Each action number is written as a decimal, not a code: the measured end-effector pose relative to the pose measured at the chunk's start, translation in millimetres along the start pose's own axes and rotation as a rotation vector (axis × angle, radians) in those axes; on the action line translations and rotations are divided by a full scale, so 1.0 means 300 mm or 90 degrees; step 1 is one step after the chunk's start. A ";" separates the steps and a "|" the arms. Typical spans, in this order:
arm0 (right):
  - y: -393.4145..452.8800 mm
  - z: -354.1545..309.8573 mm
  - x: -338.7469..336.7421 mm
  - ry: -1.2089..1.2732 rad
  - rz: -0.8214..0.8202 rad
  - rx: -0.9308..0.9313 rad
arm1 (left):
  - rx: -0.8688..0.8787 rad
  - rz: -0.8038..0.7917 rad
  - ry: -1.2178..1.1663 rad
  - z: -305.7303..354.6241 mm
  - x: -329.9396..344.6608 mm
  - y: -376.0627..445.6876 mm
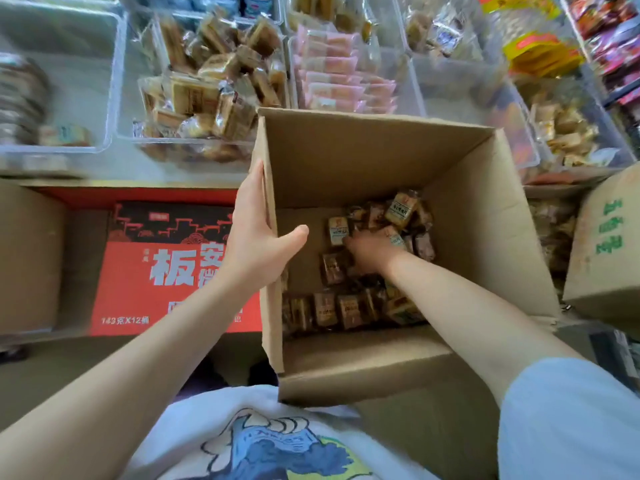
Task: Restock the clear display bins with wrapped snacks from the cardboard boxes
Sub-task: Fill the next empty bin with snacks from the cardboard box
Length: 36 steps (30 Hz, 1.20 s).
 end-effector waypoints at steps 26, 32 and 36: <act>-0.304 -0.007 -0.481 1.268 -0.121 -0.362 | 0.030 -0.043 -0.038 0.019 -0.109 0.007; -0.347 -0.289 -0.741 1.125 0.027 -0.368 | 0.082 0.046 -0.242 0.080 -0.423 0.109; -0.247 -0.526 -0.870 1.050 0.073 -0.328 | 0.069 0.098 -0.237 -0.012 -0.710 0.199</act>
Point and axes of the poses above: each hand's wrist, its own y-axis towards the middle knuckle, its own x-axis out of the palm, z = x × y, the point moved 1 cm from there along y, towards the middle knuckle, and after that the axes turned 3 degrees about x, right-handed, at the moved point
